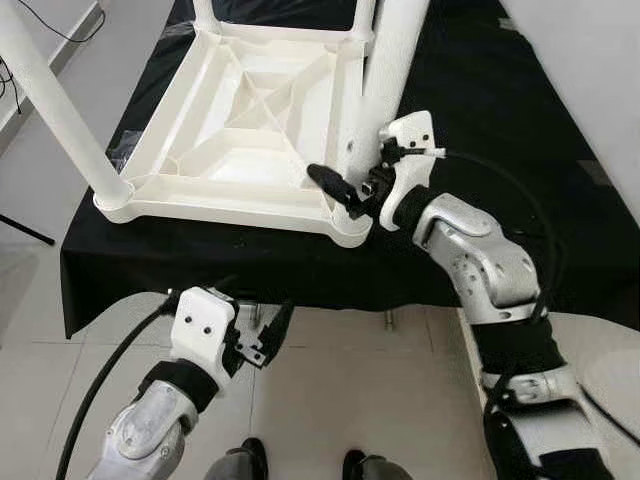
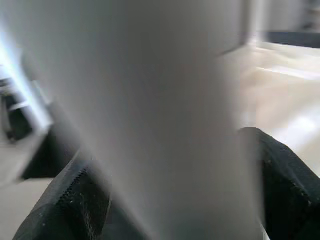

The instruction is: Building children table

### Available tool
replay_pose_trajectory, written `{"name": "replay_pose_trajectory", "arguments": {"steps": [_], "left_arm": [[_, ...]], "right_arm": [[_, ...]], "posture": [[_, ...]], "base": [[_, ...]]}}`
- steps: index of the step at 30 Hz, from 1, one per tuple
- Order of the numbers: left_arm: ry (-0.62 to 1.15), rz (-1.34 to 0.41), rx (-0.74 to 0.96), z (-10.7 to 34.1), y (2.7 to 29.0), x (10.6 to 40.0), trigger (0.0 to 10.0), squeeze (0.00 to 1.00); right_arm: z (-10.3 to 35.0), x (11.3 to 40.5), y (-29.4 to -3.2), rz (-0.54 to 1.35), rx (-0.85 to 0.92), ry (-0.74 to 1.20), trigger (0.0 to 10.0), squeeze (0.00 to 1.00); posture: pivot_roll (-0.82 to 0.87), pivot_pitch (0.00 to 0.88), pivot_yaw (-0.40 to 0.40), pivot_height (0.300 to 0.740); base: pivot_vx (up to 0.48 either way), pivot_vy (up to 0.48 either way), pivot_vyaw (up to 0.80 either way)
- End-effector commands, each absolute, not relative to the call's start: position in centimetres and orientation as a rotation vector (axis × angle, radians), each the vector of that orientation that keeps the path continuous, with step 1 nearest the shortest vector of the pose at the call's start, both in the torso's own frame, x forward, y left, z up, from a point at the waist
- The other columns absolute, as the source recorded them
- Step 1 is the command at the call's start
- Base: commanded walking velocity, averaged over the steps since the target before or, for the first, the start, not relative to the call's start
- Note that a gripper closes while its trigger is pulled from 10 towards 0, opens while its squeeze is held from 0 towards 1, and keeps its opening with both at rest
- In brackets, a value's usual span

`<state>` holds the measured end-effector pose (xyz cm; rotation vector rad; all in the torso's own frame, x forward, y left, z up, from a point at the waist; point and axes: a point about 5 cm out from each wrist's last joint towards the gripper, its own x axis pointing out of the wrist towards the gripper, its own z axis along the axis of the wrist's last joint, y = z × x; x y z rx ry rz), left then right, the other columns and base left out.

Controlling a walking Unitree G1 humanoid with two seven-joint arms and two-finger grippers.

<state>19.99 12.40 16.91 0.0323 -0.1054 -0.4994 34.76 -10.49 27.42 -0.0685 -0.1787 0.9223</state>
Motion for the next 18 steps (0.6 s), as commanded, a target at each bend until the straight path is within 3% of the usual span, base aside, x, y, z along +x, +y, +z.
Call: {"name": "replay_pose_trajectory", "arguments": {"steps": [1,6,7,8,9,18], "left_arm": [[-0.098,-0.528,0.013,16.9,12.1,19.5,10.0,0.0],[-0.082,-0.564,0.0,16.5,11.9,18.2,10.0,0.0],[-0.076,-0.57,-0.002,16.4,11.9,17.9,10.0,0.0],[-0.073,-0.573,-0.004,16.4,11.9,17.8,10.0,0.0],[-0.07,-0.575,-0.004,16.3,11.9,17.6,10.0,0.0],[-0.069,-0.567,0.001,16.4,11.8,17.3,10.0,0.0]], "right_arm": [[27.5,34.4,-9.9,1.021,-0.074,-0.201,10.0,0.0],[28.1,35.5,-10.5,1.129,-0.141,-0.226,10.0,0.0],[28.2,35.9,-10.5,1.145,-0.15,-0.224,4.5,0.0],[28.2,36.0,-10.4,1.155,-0.157,-0.224,4.5,0.0],[28.3,36.2,-10.3,1.164,-0.169,-0.223,0.0,0.0],[28.7,37.2,-10.1,1.163,-0.168,-0.222,0.0,0.0]], "posture": [[0.07,0.255,-0.059,0.74],[0.08,0.263,-0.065,0.74],[0.08,0.263,-0.065,0.74],[0.09,0.266,-0.066,0.74],[0.09,0.268,-0.069,0.74],[0.09,0.278,-0.077,0.74]], "base": [[0.0,0.0,0.0],[0.0,0.0,0.0],[0.0,0.0,0.0],[0.0,0.0,0.0],[0.0,0.0,0.0],[0.0,0.0,0.0]]}}
